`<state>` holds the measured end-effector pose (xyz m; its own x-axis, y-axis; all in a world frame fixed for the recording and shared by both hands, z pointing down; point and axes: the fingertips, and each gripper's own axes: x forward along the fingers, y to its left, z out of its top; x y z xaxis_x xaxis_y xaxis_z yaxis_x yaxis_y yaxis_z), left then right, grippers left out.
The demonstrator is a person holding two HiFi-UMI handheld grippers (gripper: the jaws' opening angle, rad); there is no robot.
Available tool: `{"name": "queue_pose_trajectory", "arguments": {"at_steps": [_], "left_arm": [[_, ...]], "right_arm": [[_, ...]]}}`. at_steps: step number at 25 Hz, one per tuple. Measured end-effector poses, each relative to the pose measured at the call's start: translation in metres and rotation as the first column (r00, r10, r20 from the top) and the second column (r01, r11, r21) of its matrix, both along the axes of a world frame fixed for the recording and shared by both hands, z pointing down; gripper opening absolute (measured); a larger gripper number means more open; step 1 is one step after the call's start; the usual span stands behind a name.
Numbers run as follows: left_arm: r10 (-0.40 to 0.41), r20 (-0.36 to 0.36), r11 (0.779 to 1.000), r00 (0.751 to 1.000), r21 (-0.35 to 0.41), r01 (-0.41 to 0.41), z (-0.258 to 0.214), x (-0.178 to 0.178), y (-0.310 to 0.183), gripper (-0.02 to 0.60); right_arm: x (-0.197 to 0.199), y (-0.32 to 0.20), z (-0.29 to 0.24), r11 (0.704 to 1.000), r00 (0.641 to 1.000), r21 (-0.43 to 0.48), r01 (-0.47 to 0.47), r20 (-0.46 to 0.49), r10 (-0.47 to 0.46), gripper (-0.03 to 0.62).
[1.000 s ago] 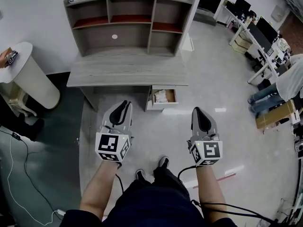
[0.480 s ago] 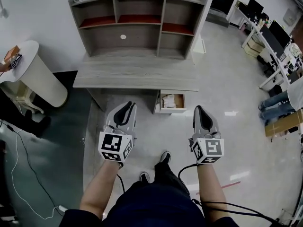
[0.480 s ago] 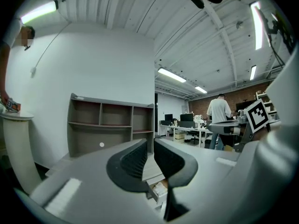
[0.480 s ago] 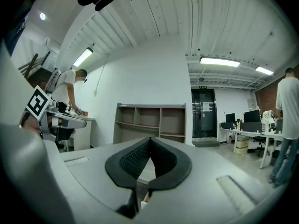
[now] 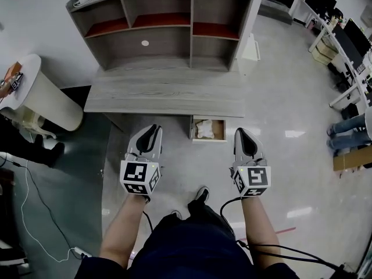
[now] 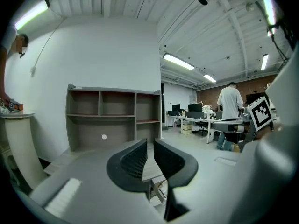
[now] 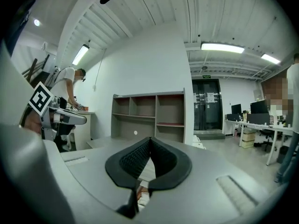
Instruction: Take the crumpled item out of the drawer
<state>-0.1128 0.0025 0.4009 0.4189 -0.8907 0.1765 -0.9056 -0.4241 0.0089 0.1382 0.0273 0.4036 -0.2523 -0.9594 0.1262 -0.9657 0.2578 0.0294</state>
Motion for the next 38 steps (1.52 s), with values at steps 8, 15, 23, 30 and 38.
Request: {"name": "queue_pose_trajectory", "arguments": {"at_steps": [8,15,23,30,38], "left_arm": [[-0.041,0.044,0.995,0.998,-0.088,0.045,0.039,0.024,-0.027,0.048],[-0.025,0.074,0.985,0.997,-0.169,0.037,0.082,0.028,-0.048,0.048],[0.083,0.074,0.973,0.994,-0.223,-0.065,0.121,0.044,-0.095,0.048],[0.158,0.070,0.950,0.985,-0.282,-0.132,0.160,0.044,-0.132,0.100],[0.135,0.050,0.901,0.990,-0.422,-0.102,0.205,0.041,-0.128,0.119]], "right_arm": [[0.021,-0.038,0.061,0.988,0.997,-0.138,0.069,-0.036,-0.075,0.008],[0.024,-0.064,0.105,0.972,0.996,-0.226,0.068,-0.047,-0.081,0.008],[0.017,-0.097,0.143,0.944,0.995,-0.327,0.041,-0.069,-0.067,0.010],[-0.004,-0.123,0.198,0.869,0.992,-0.490,0.075,-0.050,-0.114,0.139],[0.000,-0.127,0.289,0.719,0.993,-0.686,0.111,0.051,-0.105,0.221]]}}
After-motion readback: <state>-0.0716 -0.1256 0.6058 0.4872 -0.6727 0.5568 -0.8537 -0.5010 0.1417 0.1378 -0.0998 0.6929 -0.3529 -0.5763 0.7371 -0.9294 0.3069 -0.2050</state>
